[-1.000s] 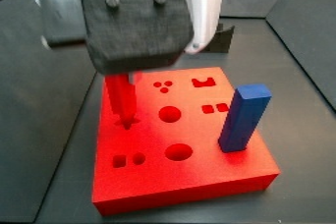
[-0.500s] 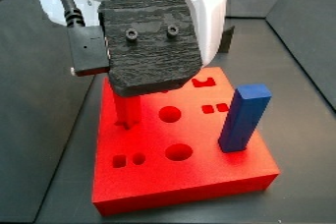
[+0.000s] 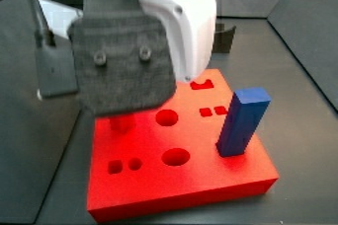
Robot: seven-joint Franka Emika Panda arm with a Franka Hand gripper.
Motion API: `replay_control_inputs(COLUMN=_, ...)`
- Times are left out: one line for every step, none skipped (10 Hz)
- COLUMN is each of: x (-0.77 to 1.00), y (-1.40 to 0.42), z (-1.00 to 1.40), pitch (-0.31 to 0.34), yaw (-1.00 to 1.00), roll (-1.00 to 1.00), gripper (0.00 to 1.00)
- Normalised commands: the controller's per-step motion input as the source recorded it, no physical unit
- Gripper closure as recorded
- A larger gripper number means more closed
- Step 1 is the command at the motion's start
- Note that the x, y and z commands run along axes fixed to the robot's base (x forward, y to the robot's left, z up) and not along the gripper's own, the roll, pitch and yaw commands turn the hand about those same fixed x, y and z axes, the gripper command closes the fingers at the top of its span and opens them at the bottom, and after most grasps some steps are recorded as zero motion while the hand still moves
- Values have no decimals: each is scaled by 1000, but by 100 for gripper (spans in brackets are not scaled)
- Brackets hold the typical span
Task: Pick up the star object. Move up. Place the star object on the fixture. Regrasp the star object. Move to above the board. Insert the star object.
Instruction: Insert the star object.
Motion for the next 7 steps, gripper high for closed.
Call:
replay_control_inputs(x=420, y=-109, z=-749, pitch=14, yaw=-97, roll=0, gripper=100)
replay_control_inputs(x=314, y=-80, z=-794, pitch=0, yaw=-94, roll=0, gripper=100)
replay_control_inputs(x=57, y=-26, z=-823, pitch=-43, yaw=-89, roll=13, gripper=100)
replay_control_inputs(x=0, y=0, z=-677, pitch=-73, yaw=-14, roll=53, gripper=100)
replay_control_inputs(x=-17, y=0, z=0, pitch=-40, yaw=0, roll=-21, gripper=100)
replay_control_inputs(x=0, y=0, z=0, pitch=11, yaw=0, roll=0, gripper=100)
replay_control_inputs(x=0, y=0, z=0, pitch=0, yaw=0, roll=1, gripper=100)
